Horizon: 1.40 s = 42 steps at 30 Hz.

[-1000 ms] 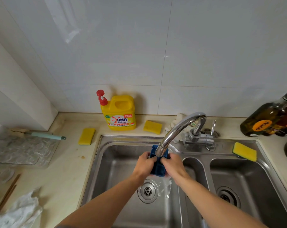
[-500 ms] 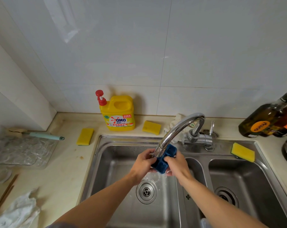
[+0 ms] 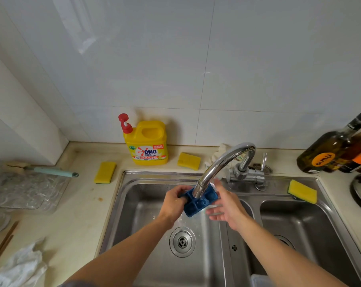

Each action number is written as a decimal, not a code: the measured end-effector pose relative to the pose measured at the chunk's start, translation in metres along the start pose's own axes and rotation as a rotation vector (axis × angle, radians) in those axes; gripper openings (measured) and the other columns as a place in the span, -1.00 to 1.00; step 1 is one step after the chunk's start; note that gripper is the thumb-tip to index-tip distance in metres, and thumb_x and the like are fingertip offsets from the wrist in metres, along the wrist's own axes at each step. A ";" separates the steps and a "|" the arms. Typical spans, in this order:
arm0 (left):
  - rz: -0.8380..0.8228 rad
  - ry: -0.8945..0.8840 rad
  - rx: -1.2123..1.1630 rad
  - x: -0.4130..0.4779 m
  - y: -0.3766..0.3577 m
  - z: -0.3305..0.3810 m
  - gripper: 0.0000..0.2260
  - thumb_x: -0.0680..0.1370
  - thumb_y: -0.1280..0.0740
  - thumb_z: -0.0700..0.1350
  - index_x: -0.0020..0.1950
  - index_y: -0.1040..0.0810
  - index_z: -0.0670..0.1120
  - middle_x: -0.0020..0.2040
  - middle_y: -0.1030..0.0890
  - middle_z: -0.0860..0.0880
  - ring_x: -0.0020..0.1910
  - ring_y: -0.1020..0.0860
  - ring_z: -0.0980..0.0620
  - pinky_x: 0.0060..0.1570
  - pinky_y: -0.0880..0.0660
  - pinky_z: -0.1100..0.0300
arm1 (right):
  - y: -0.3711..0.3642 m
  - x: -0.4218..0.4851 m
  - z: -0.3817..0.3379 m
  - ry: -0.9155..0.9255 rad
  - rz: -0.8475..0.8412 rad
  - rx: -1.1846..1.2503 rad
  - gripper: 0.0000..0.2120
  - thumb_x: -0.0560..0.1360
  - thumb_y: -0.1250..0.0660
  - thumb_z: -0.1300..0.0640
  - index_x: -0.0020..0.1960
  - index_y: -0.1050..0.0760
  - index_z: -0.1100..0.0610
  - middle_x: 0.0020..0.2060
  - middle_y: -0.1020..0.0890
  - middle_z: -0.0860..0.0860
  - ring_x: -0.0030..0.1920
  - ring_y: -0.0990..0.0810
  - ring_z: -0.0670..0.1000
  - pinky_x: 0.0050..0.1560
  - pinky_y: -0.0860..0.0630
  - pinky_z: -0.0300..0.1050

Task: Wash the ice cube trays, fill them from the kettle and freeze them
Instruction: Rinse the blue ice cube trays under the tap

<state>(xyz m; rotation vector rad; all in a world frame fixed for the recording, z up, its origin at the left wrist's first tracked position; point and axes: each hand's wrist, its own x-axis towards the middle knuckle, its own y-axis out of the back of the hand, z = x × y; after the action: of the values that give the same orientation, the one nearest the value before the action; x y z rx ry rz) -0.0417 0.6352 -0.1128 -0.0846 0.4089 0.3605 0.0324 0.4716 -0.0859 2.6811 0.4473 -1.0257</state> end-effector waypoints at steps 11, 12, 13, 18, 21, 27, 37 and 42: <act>-0.126 -0.093 0.351 -0.005 0.011 -0.001 -0.69 0.55 -0.26 -0.42 0.19 -0.61 -0.13 0.05 -0.68 -0.06 0.08 -0.64 -0.04 0.16 -0.61 0.09 | 0.004 0.004 0.009 -0.134 -0.213 -0.020 -0.56 0.63 -0.26 -0.14 0.21 -0.54 0.25 -0.21 -0.65 0.19 -0.36 -0.59 0.11 -0.36 -0.50 -0.11; -0.128 -0.072 0.358 -0.006 0.012 -0.003 -0.70 0.57 -0.28 -0.39 0.24 -0.58 -0.13 0.10 -0.67 -0.06 0.11 -0.63 -0.02 0.18 -0.60 0.12 | 0.003 0.003 0.011 -0.131 -0.198 -0.015 -0.57 0.63 -0.27 -0.12 0.21 -0.54 0.25 -0.18 -0.65 0.20 -0.34 -0.59 0.11 -0.36 -0.51 -0.11; -0.135 -0.046 0.362 -0.007 0.013 -0.006 -0.70 0.59 -0.30 -0.35 0.29 -0.55 -0.14 0.15 -0.65 -0.06 0.13 -0.62 0.00 0.19 -0.59 0.14 | 0.003 0.002 0.014 -0.130 -0.179 -0.009 -0.58 0.63 -0.29 -0.12 0.21 -0.55 0.24 -0.13 -0.66 0.22 -0.31 -0.60 0.12 -0.36 -0.53 -0.10; -0.089 0.060 0.390 -0.015 0.016 -0.016 -0.74 0.65 -0.32 -0.20 0.34 -0.50 -0.14 0.15 -0.64 -0.08 0.09 -0.63 -0.02 0.07 -0.58 0.15 | 0.012 -0.003 0.028 -0.101 -0.049 -0.021 -0.58 0.59 -0.37 -0.16 0.16 -0.58 0.20 0.08 -0.68 0.29 -0.15 -0.65 0.15 -0.22 -0.66 -0.04; -0.056 0.087 0.377 -0.021 0.016 -0.020 -0.80 0.66 -0.30 -0.20 0.27 -0.53 -0.16 0.06 -0.66 -0.10 0.03 -0.67 -0.07 0.04 -0.62 0.05 | 0.022 -0.007 0.034 -0.023 0.010 -0.090 -0.57 0.58 -0.38 -0.19 0.11 -0.59 0.20 -0.01 -0.68 0.21 -0.19 -0.65 0.11 -0.10 -0.69 0.02; -0.113 0.072 0.443 -0.031 0.001 -0.024 -0.83 0.67 -0.25 -0.23 0.22 -0.56 -0.17 0.04 -0.68 -0.12 -0.05 -0.67 -0.04 -0.01 -0.62 0.06 | 0.042 -0.029 0.039 0.190 0.147 -0.179 -0.67 0.56 -0.42 -0.13 0.06 -0.57 0.14 -0.06 -0.69 0.12 -0.27 -0.67 0.02 -0.17 -0.72 -0.04; -0.249 0.063 0.511 -0.040 -0.052 -0.031 -0.83 0.68 -0.21 -0.25 0.17 -0.58 -0.19 -0.02 -0.67 -0.10 -0.19 -0.62 0.05 -0.25 -0.52 0.25 | 0.109 -0.103 0.007 0.674 0.430 -0.367 -0.69 0.48 -0.48 -0.11 0.14 -0.50 -0.06 -0.02 -0.55 -0.19 -0.02 -0.56 -0.17 -0.09 -0.50 -0.30; -0.274 0.018 0.585 -0.050 -0.083 -0.029 -0.85 0.66 -0.23 -0.25 0.11 -0.59 -0.14 -0.07 -0.69 -0.07 -0.23 -0.63 0.09 -0.31 -0.49 0.31 | 0.159 -0.150 -0.019 0.931 0.599 -0.324 -0.53 0.48 -0.53 0.02 0.31 -0.51 0.15 0.18 -0.54 0.03 0.12 -0.58 -0.03 0.02 -0.61 -0.19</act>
<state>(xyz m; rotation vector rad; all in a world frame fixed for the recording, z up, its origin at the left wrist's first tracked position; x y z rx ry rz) -0.0659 0.5371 -0.1188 0.4237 0.4998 -0.0388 -0.0043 0.3010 0.0469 2.5526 -0.0693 0.4482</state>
